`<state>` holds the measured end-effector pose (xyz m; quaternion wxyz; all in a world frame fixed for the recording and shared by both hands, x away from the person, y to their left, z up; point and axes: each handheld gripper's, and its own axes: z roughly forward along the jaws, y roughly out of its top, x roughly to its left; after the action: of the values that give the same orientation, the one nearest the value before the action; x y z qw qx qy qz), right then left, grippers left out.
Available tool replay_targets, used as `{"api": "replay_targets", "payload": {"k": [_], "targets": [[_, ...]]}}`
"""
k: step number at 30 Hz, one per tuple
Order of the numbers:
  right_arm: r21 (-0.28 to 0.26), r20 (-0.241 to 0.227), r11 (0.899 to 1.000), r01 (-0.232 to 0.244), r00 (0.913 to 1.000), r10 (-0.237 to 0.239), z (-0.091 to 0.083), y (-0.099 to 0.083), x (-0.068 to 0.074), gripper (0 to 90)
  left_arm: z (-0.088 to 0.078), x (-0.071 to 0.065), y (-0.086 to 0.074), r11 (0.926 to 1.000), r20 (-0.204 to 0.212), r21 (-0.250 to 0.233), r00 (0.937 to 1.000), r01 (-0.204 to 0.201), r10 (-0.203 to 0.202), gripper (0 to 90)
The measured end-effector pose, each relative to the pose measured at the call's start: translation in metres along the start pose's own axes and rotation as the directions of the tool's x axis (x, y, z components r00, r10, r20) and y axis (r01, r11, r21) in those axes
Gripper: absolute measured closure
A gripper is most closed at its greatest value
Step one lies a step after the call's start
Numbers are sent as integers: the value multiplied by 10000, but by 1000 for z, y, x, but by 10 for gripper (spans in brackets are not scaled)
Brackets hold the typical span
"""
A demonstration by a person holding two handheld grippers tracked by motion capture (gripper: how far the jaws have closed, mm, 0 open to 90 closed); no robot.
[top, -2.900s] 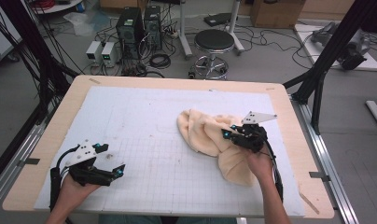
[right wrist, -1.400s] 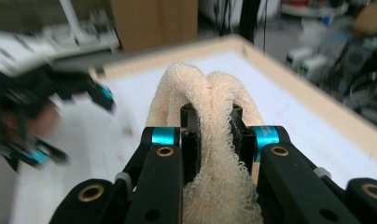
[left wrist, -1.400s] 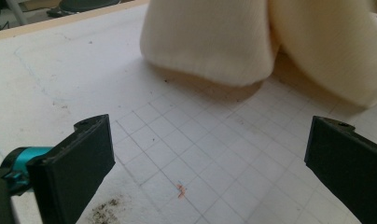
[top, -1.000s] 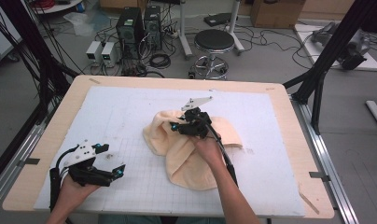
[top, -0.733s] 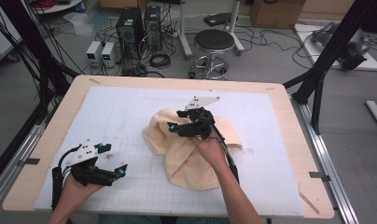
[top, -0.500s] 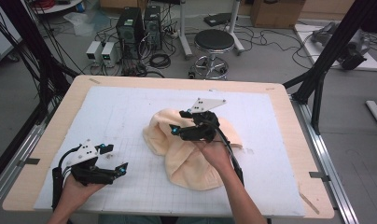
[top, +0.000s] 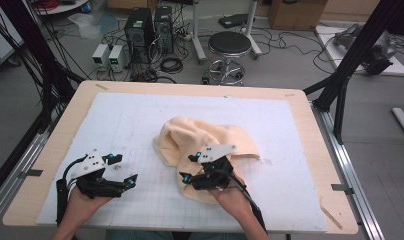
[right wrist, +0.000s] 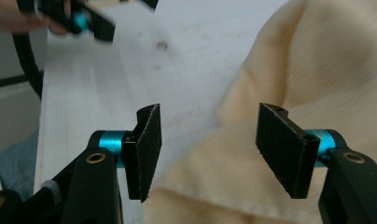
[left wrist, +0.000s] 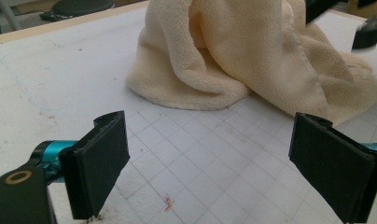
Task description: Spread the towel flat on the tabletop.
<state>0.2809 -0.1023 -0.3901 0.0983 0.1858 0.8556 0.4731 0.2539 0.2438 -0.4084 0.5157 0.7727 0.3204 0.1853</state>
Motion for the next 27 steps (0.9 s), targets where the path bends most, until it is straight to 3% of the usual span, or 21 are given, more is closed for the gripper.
{"api": "replay_targets", "payload": {"k": [5, 9, 11, 13, 14, 15, 16, 17, 18, 23, 27], "targets": [[616, -268, 9979, -181, 9994, 198, 21, -22, 9, 428, 0, 0, 0, 10000, 24, -20, 10000, -44, 44, 127], [948, -206, 9955, -38, 9998, 58, 32, -24, 12, 445, 0, 0, 0, 10000, 41, -7, 10000, -58, 58, 127], [1218, -166, 9925, -84, 9998, 105, 38, -26, 13, 486, 0, 0, 0, 10000, 40, -19, 10000, -66, 66, 128], [1689, 51, 9855, 122, 9999, -133, 46, -30, 12, 603, 0, 0, 0, 10000, 60, -13, 10000, -66, 66, 128], [1689, 51, 9855, 122, 9999, -133, 46, -30, 12, 603, 0, 0, 0, 10000, 69, -17, 10000, -62, 62, 128], [1667, 65, 9859, 121, 9999, -133, 46, -31, 11, 696, 0, 0, 0, 10000, 87, -31, 10000, -36, 37, 129], [1667, 65, 9859, 121, 9999, -133, 46, -31, 11, 696, 0, 0, 0, 10000, 76, -18, 10000, -41, 41, 129], [1700, 79, 9854, 83, 9999, -98, 45, -31, 9, 792, 0, 0, 0, 10000, 86, -10, 10000, -42, 42, 131], [1719, -37, 9851, 106, 9999, -101, 44, -31, 8, 827, 0, 0, 0, 10000, 94, -6, 9999, -55, 55, 133], [1644, -66, 9860, 293, 9996, -286, 38, -28, 5, 861, 1, -2, 0, 9999, 270, 0, 9996, -121, 121, 162], [672, 162, 9977, 63, 9998, -74, 11, -17, -2, 864, 3, -4, 1, 10000, 420, -11, 9991, -94, 94, 181]]}}
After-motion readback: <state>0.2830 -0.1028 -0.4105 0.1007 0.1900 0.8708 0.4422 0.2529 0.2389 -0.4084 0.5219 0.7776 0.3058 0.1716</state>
